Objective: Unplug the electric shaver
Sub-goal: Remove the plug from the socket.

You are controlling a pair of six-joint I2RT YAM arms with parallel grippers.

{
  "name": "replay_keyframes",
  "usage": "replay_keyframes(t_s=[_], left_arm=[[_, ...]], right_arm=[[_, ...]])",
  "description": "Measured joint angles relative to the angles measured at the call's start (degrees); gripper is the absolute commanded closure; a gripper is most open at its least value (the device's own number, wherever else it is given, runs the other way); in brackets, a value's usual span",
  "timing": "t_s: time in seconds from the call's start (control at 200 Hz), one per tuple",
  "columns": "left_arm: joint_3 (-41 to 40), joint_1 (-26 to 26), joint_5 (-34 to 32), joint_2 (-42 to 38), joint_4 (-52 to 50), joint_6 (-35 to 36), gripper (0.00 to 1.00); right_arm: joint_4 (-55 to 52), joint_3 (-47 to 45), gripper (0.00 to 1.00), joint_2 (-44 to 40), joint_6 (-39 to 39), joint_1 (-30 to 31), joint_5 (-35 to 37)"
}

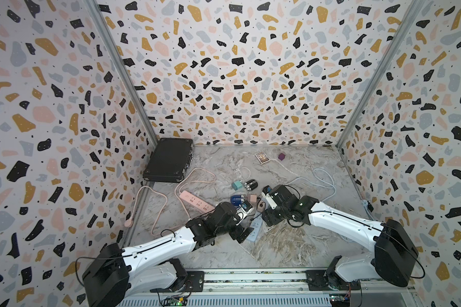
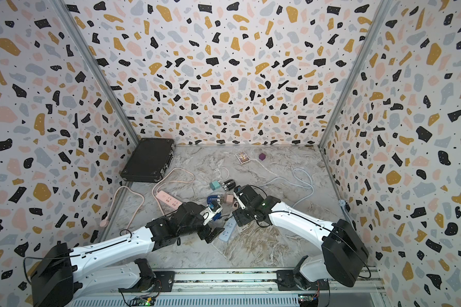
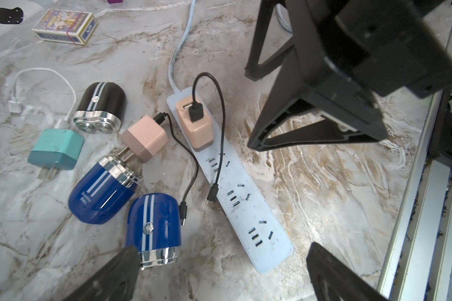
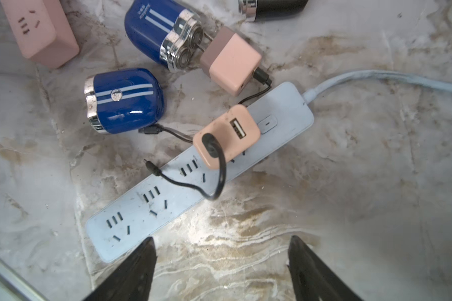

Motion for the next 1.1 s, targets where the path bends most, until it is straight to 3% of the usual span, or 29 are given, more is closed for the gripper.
replay_keyframes(t_s=[0.15,0.28,0.581,0.771,0.951,1.101], left_arm=[[-5.6,-3.0,-1.0,2.1,9.7,-1.6,0.0],[-5.5,-3.0,-1.9,6.4,12.4,-3.5,0.0],[-6.6,-3.7,-7.4,9.2,20.0,-6.8,0.0],[-6.0,-3.7,-7.3,13.3,21.1,-6.8,0.0],[-6.0,-3.7,-7.4,15.2,21.3,-7.5,0.0],[-5.9,-3.7,-7.4,15.8,22.4,-8.0,0.12]], right_arm=[[11.0,-11.7,0.22,-8.2,-0.9,-1.0,0.7],[15.3,-16.7,0.23,-11.9,-1.0,-2.5,1.6],[30.3,-20.4,0.25,-5.2,-2.6,-3.2,-1.9],[37.2,-20.4,0.27,2.4,-3.5,-3.2,-7.5],[40.2,-20.4,0.27,3.0,-4.6,-3.2,-9.6],[41.1,-20.4,0.26,1.2,-6.5,-3.2,-9.7]])
